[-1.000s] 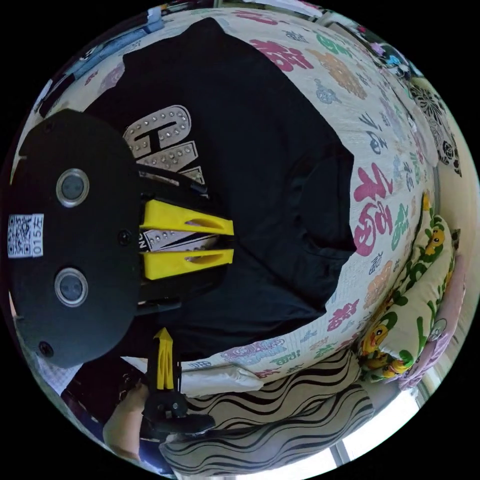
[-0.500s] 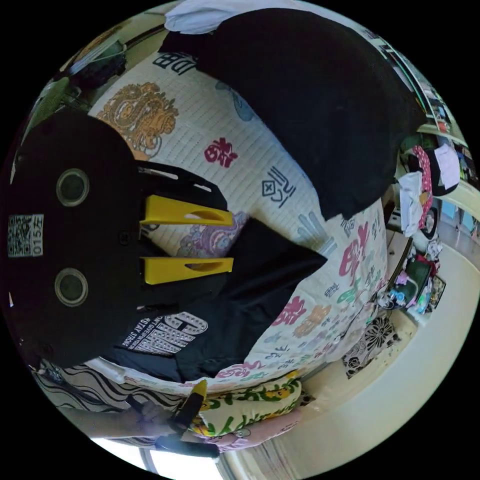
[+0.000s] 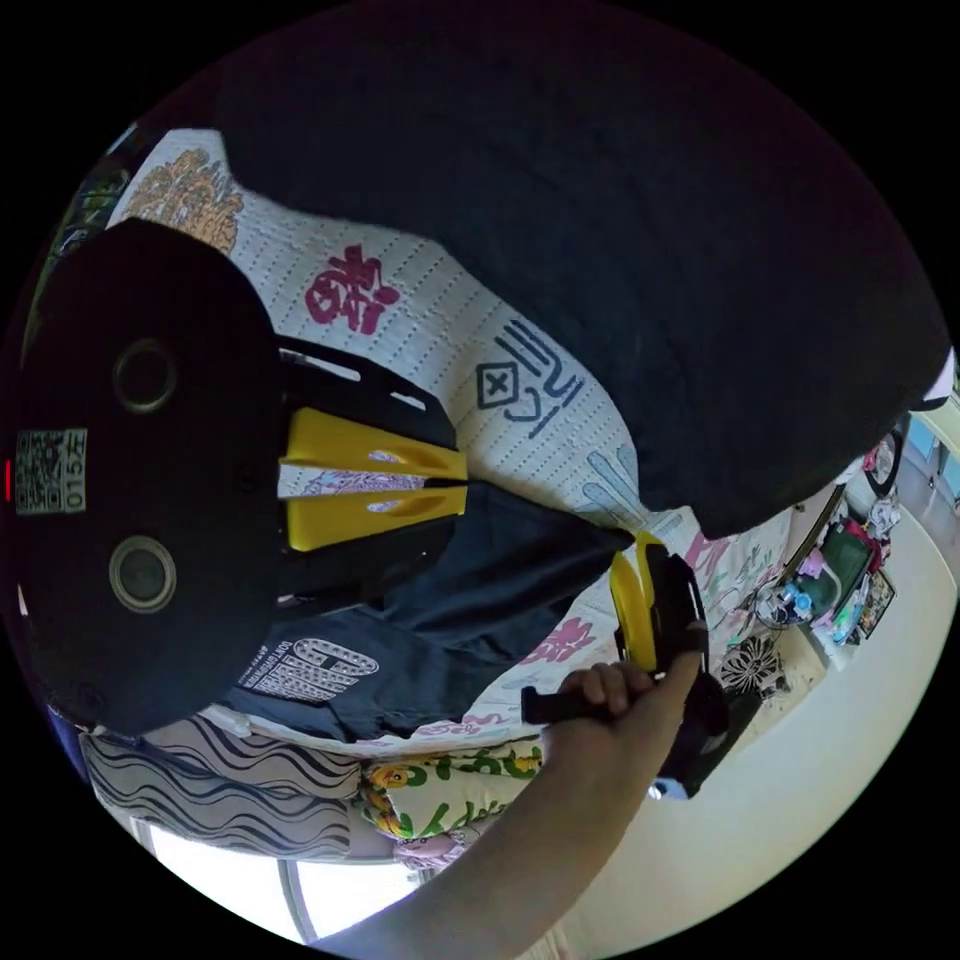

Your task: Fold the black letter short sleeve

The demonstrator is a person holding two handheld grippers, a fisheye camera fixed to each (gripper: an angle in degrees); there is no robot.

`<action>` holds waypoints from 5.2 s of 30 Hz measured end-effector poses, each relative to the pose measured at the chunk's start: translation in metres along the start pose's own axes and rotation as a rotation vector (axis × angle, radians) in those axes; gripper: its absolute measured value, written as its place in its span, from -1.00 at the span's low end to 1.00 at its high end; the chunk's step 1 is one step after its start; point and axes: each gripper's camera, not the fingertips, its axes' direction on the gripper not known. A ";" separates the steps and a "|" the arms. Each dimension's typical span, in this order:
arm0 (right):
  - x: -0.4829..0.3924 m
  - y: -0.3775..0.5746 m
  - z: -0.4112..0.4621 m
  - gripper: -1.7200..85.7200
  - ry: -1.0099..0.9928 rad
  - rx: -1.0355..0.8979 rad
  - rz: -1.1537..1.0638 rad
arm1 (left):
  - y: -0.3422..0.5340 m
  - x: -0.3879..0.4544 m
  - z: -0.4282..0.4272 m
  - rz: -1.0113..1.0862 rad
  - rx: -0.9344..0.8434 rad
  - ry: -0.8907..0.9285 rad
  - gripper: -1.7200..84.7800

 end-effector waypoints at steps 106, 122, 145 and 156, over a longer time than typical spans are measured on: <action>0.118 0.700 0.042 -0.96 -0.102 0.049 0.104 | 0.336 0.284 -0.010 1.393 -0.554 -0.162 -0.95; 0.149 0.653 0.097 -0.98 -0.329 -0.017 0.334 | 0.302 0.271 0.056 1.046 -0.825 -0.132 -0.86; 0.362 0.623 0.030 -0.90 -0.388 0.311 0.859 | 0.024 0.179 0.051 0.466 -0.443 -0.095 -0.91; 0.317 0.580 -0.026 -0.82 -0.035 0.269 0.687 | 0.054 0.113 -0.059 0.449 -0.258 -0.068 -0.75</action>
